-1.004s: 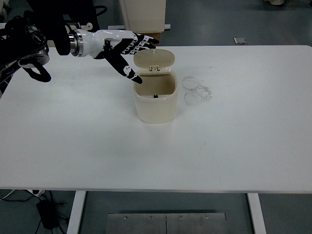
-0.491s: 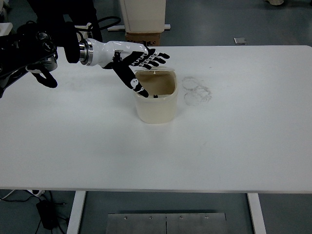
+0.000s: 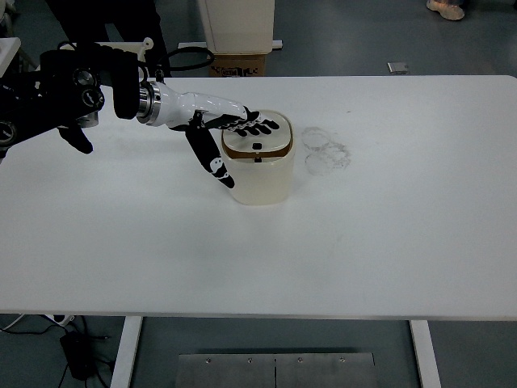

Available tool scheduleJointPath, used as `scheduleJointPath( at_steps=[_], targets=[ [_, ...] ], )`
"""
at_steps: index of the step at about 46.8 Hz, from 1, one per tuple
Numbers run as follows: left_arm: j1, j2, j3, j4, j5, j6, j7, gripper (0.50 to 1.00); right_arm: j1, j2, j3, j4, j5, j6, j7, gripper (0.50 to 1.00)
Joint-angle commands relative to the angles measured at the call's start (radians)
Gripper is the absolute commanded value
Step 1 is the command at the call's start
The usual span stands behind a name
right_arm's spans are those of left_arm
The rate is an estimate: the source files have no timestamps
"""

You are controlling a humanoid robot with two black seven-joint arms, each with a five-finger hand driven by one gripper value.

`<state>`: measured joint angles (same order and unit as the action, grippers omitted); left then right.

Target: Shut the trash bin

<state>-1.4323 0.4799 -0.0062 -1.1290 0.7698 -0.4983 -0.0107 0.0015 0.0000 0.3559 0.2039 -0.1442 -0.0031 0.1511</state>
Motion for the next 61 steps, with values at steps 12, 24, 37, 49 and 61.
scheduleJointPath(
  at_steps=[12, 24, 37, 49, 61],
  targets=[
    [0.001, -0.009, 0.002, -0.026, 0.028, 0.000, 0.000, 1.000, 0.000, 0.000, 0.000, 0.000, 0.000, 0.000, 0.001, 0.993],
    [0.003, -0.007, 0.014, -0.037, 0.048, 0.000, 0.000, 1.000, 0.000, 0.000, 0.000, 0.000, 0.000, 0.000, 0.001, 0.993],
    [0.001, -0.007, 0.020, -0.038, 0.049, 0.000, 0.000, 1.000, 0.000, 0.000, 0.000, 0.000, 0.000, 0.000, -0.001, 0.993],
    [0.003, -0.007, 0.032, -0.048, 0.049, 0.000, -0.002, 1.000, 0.000, 0.000, 0.000, 0.000, 0.000, 0.000, 0.001, 0.993],
    [0.000, -0.006, 0.034, -0.052, 0.059, 0.004, -0.002, 1.000, 0.000, 0.000, 0.000, 0.000, 0.000, 0.000, 0.001, 0.993]
  ],
)
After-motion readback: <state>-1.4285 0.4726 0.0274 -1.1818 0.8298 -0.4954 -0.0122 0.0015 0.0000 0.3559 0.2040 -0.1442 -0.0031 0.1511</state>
